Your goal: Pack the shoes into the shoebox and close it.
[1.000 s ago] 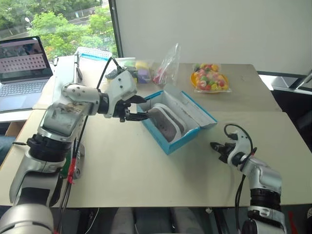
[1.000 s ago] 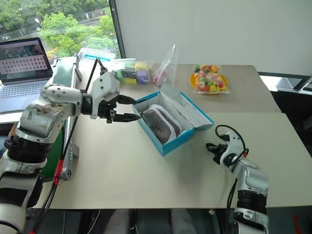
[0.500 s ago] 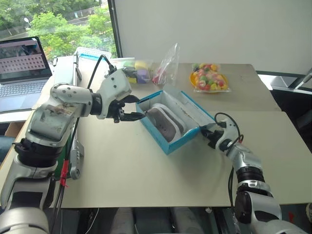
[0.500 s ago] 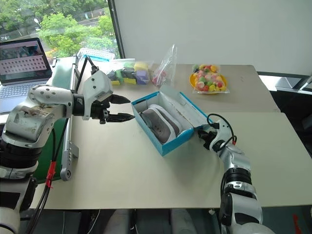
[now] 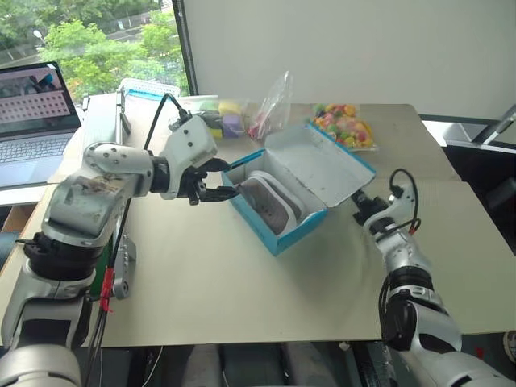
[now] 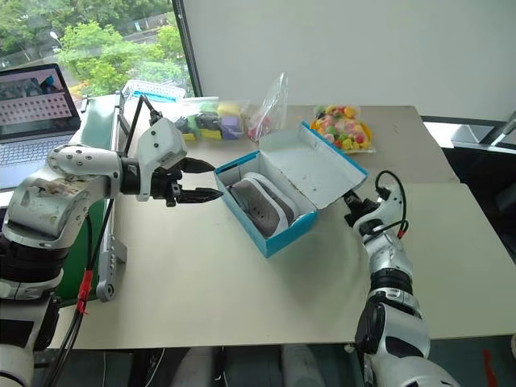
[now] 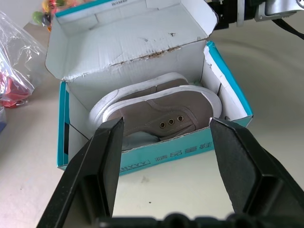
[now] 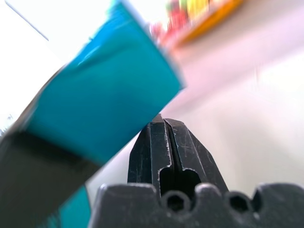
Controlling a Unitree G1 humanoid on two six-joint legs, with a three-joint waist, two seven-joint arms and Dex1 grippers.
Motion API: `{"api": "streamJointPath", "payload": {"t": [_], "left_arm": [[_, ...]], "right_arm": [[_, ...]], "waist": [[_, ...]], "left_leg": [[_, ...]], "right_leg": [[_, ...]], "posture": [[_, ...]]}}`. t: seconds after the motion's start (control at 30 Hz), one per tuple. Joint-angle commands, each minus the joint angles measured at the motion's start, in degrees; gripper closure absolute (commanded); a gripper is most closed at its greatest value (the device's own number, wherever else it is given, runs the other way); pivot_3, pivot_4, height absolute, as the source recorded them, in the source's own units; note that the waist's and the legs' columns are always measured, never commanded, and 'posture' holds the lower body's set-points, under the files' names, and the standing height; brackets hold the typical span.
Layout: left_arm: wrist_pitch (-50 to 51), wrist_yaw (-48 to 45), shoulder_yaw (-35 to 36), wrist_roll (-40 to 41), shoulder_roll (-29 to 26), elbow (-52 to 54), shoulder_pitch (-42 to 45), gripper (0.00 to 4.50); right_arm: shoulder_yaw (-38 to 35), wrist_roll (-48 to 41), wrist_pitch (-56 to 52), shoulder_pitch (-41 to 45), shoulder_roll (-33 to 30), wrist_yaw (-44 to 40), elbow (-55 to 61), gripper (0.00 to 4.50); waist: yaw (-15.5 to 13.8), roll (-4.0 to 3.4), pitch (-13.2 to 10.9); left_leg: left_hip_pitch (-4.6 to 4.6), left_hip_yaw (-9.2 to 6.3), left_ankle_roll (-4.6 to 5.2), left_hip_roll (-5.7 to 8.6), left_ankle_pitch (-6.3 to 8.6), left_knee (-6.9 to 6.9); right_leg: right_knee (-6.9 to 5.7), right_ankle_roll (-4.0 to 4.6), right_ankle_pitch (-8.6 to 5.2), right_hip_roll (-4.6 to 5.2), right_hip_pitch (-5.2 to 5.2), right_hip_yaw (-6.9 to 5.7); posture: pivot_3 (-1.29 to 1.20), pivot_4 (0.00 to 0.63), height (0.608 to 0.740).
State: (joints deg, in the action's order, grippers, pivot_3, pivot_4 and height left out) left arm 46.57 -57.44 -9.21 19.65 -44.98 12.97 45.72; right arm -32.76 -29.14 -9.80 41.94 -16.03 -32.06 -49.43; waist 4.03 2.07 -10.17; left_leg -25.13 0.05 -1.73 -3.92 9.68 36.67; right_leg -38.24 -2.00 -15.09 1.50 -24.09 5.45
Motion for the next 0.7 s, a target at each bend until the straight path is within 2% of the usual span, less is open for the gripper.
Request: {"api": "streamJointPath", "payload": {"t": [0.03, 0.17, 0.3, 0.43, 0.53, 0.7], "left_arm": [[-1.0, -0.1, 0.5, -0.1, 0.0, 0.4, 1.3, 1.46], [-1.9, -0.4, 0.2, -0.7, -0.3, 0.0, 1.4, 1.46], [-2.5, -1.3, -0.2, -1.2, -0.9, -0.2, 1.7, 1.46], [-3.6, -2.5, -0.3, -1.7, -1.7, -1.1, 2.8, 1.46], [-4.3, -3.2, -0.5, -2.0, -1.8, -1.3, 3.0, 1.46], [-4.1, -3.0, -0.4, -2.1, -1.4, -1.2, 3.3, 1.46]], "right_arm": [[-0.3, -4.6, -2.7, 1.5, 0.0, -1.7, 6.4, 4.45], [3.8, -11.4, -16.1, -2.1, 1.1, -5.0, 21.5, 4.45], [5.1, -16.9, -24.6, -4.9, 1.2, -4.5, 31.1, 4.45], [7.5, -26.9, -37.3, -7.5, 0.4, -5.5, 42.9, 4.45], [12.0, -26.7, -41.1, -10.2, -1.1, -6.3, 47.7, 4.45], [24.0, -19.0, -40.9, -13.8, -5.4, -8.3, 53.0, 4.45]], "waist": [[0.0, 0.0, 0.0], [0.0, -0.05, 0.0], [-0.3, -0.05, 0.0], [-0.5, -0.06, 0.0], [-0.6, -0.06, 0.0], [-0.9, -0.05, 0.0]], "left_leg": [[0.0, 0.0, 0.0, 0.0, 0.0, 0.0], [-0.02, 0.0, 0.0, 0.0, 0.0, 0.0], [-0.02, -0.01, 0.0, 0.0, 0.0, -0.01], [-0.02, -0.01, 0.0, 0.0, 0.0, 0.0], [-0.03, 0.0, 0.0, 0.0, 0.0, 0.0], [-0.03, 0.0, 0.0, 0.0, 0.0, 0.0]], "right_leg": [[0.0, 0.0, 0.0, 0.0, 0.0, 0.0], [-0.02, 0.0, 0.0, 0.0, -0.03, 0.01], [-0.12, -0.01, -0.01, 0.0, -0.06, 0.01], [-0.12, -0.01, -0.01, 0.0, -0.06, 0.01], [-0.11, -0.02, -0.02, -0.01, -0.07, 0.01], [-0.11, -0.04, -0.03, -0.01, -0.07, 0.0]], "posture": [[0.0, 0.15, 0.74], [0.0, 0.15, 0.74], [0.0, 0.15, 0.74], [0.0, 0.15, 0.74], [0.0, 0.15, 0.74], [0.0, 0.15, 0.74]]}}
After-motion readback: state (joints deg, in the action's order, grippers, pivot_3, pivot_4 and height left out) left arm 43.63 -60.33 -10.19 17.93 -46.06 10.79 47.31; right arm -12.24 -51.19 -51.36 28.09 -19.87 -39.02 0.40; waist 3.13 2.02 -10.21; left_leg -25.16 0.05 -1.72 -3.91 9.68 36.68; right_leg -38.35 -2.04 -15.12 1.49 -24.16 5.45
